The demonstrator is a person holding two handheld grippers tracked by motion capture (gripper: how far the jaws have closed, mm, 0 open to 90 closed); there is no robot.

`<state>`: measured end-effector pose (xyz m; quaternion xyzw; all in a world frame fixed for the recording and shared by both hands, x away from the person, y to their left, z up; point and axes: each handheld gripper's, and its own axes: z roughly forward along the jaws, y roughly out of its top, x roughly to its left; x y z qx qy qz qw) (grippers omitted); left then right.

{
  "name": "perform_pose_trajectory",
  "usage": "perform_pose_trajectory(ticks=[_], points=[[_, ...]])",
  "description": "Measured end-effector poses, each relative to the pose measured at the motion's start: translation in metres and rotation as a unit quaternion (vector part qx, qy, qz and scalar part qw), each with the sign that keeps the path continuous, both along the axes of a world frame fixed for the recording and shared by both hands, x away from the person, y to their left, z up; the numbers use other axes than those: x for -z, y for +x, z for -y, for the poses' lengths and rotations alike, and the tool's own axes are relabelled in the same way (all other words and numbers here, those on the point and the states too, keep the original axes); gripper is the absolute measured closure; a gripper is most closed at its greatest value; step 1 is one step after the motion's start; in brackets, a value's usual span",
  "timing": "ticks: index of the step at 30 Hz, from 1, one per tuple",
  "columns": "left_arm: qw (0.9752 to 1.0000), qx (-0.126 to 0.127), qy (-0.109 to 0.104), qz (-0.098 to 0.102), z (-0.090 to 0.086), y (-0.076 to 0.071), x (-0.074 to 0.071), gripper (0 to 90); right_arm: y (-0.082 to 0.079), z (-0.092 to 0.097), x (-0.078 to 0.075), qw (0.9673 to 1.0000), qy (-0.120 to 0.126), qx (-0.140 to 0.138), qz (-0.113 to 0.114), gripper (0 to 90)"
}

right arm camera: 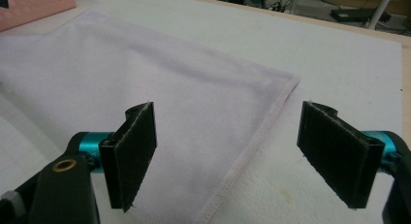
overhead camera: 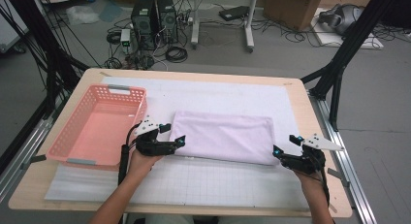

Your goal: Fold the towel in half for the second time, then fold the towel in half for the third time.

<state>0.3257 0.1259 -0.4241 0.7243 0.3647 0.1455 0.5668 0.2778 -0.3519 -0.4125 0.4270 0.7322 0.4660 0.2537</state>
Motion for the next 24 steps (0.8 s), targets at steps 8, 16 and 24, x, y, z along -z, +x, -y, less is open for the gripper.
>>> perform_pose_trajectory(ticks=[8,16,24], points=[[1.0,-0.002,0.0,-0.001,-0.0005,0.0007,0.0007,21.2,0.0001,-0.0003,0.0,1.0,-0.001,0.001,-0.001,20.8],[1.0,-0.003,0.0,-0.002,0.0003,0.0003,0.0008,21.3,0.0003,-0.0006,0.0003,1.0,-0.002,0.0,-0.001,20.8],[1.0,-0.006,0.005,-0.004,-0.0005,0.0004,0.0009,21.4,0.0005,-0.0016,0.0015,1.0,-0.004,-0.003,-0.005,20.8]])
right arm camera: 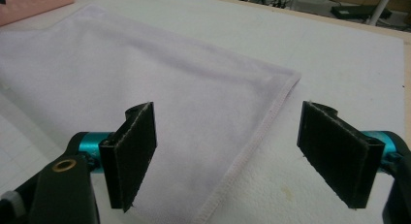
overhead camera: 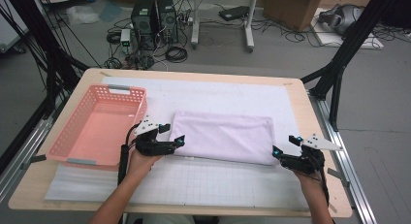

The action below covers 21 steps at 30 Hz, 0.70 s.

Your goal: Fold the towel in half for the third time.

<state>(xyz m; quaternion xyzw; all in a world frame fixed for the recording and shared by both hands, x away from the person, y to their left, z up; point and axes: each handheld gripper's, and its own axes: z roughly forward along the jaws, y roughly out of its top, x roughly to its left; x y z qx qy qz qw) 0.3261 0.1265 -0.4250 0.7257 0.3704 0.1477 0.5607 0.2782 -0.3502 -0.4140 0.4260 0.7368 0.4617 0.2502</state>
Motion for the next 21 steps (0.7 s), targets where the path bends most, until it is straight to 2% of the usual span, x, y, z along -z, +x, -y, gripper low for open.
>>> perform_pose_trajectory(ticks=[8,11,15,21], points=[[0.9999,-0.01,0.007,-0.004,0.001,0.0,0.001,21.4,0.0,0.001,0.001,1.0,0.0,-0.004,-0.003,20.8],[0.9997,-0.013,0.014,-0.015,0.002,0.001,0.003,21.4,0.001,0.0,0.002,1.0,-0.001,-0.005,-0.004,20.8],[0.9987,-0.022,0.033,-0.031,0.003,0.003,0.006,22.2,0.001,-0.001,0.003,0.9999,-0.002,-0.006,-0.008,20.8],[0.9958,-0.039,0.057,-0.061,0.002,0.005,0.012,25.1,0.002,-0.002,0.005,0.9999,-0.003,-0.01,-0.011,20.8]])
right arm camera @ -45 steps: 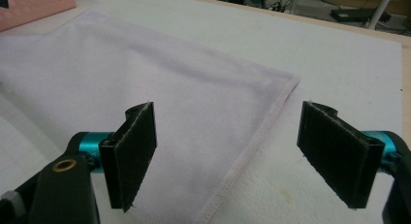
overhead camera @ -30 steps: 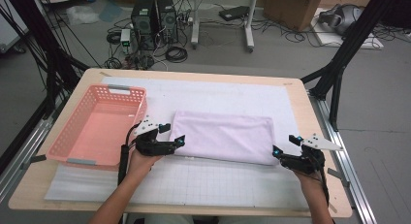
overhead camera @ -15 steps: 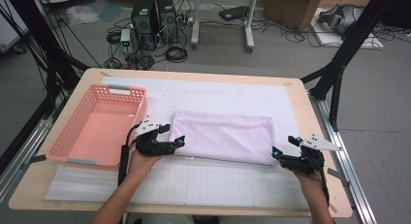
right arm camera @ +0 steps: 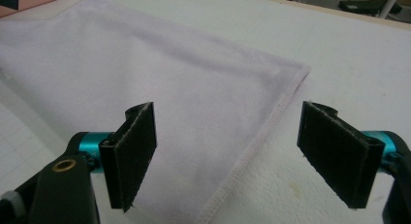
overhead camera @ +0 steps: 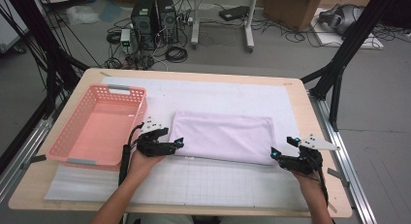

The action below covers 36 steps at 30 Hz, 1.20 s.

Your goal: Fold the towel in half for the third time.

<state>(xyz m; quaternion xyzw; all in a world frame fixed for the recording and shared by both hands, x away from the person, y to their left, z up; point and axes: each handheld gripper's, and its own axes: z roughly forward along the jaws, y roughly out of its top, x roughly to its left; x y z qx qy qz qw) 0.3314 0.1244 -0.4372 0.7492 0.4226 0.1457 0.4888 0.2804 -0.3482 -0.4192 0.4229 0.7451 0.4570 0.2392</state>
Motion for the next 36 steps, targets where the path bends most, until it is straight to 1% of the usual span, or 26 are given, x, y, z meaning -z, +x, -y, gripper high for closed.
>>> perform_pose_trajectory(ticks=[1,2,3,6,8,12,13,16,18,19,20,22,24,27,28,33,36], points=[[1.0,-0.004,0.004,-0.005,0.0,0.0,0.001,26.1,0.0,-0.001,0.0,1.0,0.002,0.001,-0.004,20.8],[0.9999,-0.005,0.008,-0.009,0.0,0.001,0.003,26.7,0.0,-0.001,0.001,1.0,0.0,-0.001,-0.002,20.8],[0.9998,-0.007,0.009,-0.015,0.0,0.001,0.004,28.1,0.001,-0.001,0.001,1.0,0.0,-0.001,-0.006,20.8],[0.9995,-0.005,0.02,-0.024,0.0,0.002,0.006,29.8,0.002,-0.002,0.003,1.0,-0.001,-0.004,-0.006,20.8],[0.9993,-0.007,0.02,-0.029,0.0,0.003,0.007,30.8,0.002,-0.002,0.004,0.9999,0.0,-0.004,-0.009,20.8],[0.9985,-0.008,0.028,-0.046,0.001,0.004,0.011,31.5,0.002,-0.003,0.004,0.9999,-0.001,-0.005,-0.012,20.8],[0.9984,-0.011,0.027,-0.049,0.002,0.004,0.011,31.9,0.002,-0.003,0.004,0.9999,0.0,-0.005,-0.012,20.8],[0.9979,-0.011,0.033,-0.054,0.004,0.003,0.013,32.3,0.002,-0.004,0.004,0.9999,0.002,-0.005,-0.013,20.8],[0.998,-0.01,0.037,-0.051,0.005,0.003,0.014,32.0,0.002,-0.004,0.004,0.9999,0.001,-0.008,-0.01,20.8],[0.998,-0.011,0.036,-0.051,0.005,0.003,0.014,31.5,0.002,-0.004,0.004,0.9999,0.002,-0.008,-0.01,20.8],[0.9979,-0.01,0.042,-0.049,0.006,0.003,0.014,31.3,0.003,-0.004,0.004,0.9999,0.002,-0.009,-0.008,20.8],[0.9978,-0.005,0.049,-0.045,0.006,0.002,0.015,31.2,0.003,-0.005,0.004,0.9999,0.001,-0.01,-0.011,20.8],[0.9977,-0.005,0.051,-0.045,0.006,0.002,0.015,31.2,0.004,-0.006,0.006,0.9998,-0.001,-0.012,-0.014,20.8],[0.9972,-0.008,0.063,-0.038,0.008,0.001,0.015,34.9,0.006,-0.008,0.006,0.9998,0.001,-0.01,-0.016,20.8],[0.997,-0.011,0.067,-0.036,0.008,0.001,0.014,34.9,0.006,-0.008,0.006,0.9998,0.001,-0.01,-0.016,20.8],[0.9968,-0.018,0.07,-0.033,0.009,0.0,0.015,37.8,0.005,-0.01,0.007,0.9997,-0.004,-0.014,-0.019,20.8],[0.9966,-0.023,0.073,-0.03,0.009,-0.001,0.015,40.4,0.006,-0.012,0.007,0.9998,-0.001,-0.013,-0.017,20.8]])
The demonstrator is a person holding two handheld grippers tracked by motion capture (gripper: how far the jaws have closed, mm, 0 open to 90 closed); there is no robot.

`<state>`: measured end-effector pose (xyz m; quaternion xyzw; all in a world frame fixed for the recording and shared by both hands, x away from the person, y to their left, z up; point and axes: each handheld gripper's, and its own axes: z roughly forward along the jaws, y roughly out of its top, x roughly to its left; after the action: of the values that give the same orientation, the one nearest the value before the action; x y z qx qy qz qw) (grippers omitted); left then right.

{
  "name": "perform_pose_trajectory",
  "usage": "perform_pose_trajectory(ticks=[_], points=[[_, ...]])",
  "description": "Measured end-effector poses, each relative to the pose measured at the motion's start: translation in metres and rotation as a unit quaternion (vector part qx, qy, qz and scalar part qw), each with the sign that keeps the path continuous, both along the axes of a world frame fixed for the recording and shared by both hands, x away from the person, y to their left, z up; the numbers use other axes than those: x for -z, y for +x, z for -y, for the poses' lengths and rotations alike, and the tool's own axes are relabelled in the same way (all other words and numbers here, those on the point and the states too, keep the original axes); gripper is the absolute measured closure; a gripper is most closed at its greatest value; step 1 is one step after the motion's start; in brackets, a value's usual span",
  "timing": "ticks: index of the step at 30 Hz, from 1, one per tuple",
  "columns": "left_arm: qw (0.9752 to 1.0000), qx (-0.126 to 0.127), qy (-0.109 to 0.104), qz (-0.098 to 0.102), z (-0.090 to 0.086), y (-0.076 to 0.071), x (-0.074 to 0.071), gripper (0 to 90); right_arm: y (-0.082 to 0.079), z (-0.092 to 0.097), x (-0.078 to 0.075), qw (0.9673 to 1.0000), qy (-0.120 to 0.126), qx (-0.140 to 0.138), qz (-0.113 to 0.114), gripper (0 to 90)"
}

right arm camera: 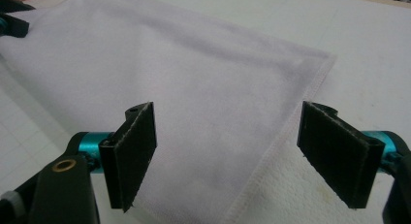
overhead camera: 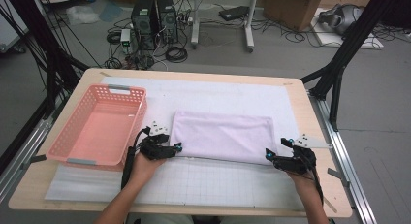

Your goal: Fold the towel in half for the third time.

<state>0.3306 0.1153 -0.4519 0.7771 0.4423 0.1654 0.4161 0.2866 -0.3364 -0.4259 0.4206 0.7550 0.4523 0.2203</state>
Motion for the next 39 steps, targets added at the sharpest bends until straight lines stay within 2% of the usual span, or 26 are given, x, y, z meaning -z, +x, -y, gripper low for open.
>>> perform_pose_trajectory(ticks=[3,5,7,11,14,15,18,19,20,24,27,30,35,39], points=[[1.0,0.003,-0.004,0.0,0.0,0.0,0.0,44.7,0.001,-0.004,0.0,1.0,-0.003,0.0,-0.001,20.8],[0.9999,0.012,-0.007,-0.002,0.0,0.0,0.0,53.5,0.004,-0.008,0.001,0.9999,-0.009,-0.008,-0.007,20.8],[0.9997,0.018,-0.014,-0.005,0.0,0.0,0.0,55.8,0.005,-0.01,0.001,0.9999,-0.01,-0.009,-0.007,20.8],[0.9989,0.018,-0.039,-0.02,-0.001,0.0,0.001,65.4,0.008,-0.018,-0.001,0.9998,-0.01,-0.017,-0.007,20.8],[0.9969,0.012,-0.067,-0.039,-0.002,0.0,0.002,73.9,0.013,-0.029,-0.004,0.9995,-0.008,-0.031,-0.006,20.8],[0.9968,0.01,-0.068,-0.041,-0.002,0.0,0.002,75.9,0.015,-0.033,-0.005,0.9994,-0.008,-0.035,-0.004,20.8],[0.9963,0.008,-0.074,-0.043,-0.002,-0.001,0.002,77.1,0.025,-0.048,-0.008,0.9986,-0.01,-0.052,-0.006,20.8],[0.9962,0.006,-0.075,-0.044,-0.003,-0.001,0.002,77.7,0.033,-0.059,-0.009,0.9979,-0.012,-0.063,-0.009,20.8],[0.9962,0.006,-0.075,-0.043,-0.003,-0.002,0.002,77.7,0.033,-0.059,-0.009,0.9979,-0.012,-0.063,-0.009,20.8],[0.9955,0.003,-0.083,-0.045,-0.003,-0.003,0.002,78.6,0.048,-0.079,-0.015,0.9964,-0.007,-0.084,-0.013,20.8],[0.9951,0.005,-0.086,-0.048,-0.005,-0.005,0.001,79.2,0.061,-0.093,-0.019,0.9952,-0.014,-0.096,-0.017,20.9],[0.9945,0.006,-0.091,-0.051,-0.007,-0.009,0.0,79.9,0.074,-0.108,-0.023,0.9938,-0.018,-0.106,-0.026,20.9],[0.9928,0.009,-0.104,-0.06,-0.012,-0.019,-0.001,80.5,0.094,-0.135,-0.028,0.9907,-0.03,-0.129,-0.03,21.1],[0.9929,0.011,-0.102,-0.06,-0.013,-0.025,-0.002,80.6,0.108,-0.16,-0.031,0.9885,-0.032,-0.144,-0.034,23.0]])
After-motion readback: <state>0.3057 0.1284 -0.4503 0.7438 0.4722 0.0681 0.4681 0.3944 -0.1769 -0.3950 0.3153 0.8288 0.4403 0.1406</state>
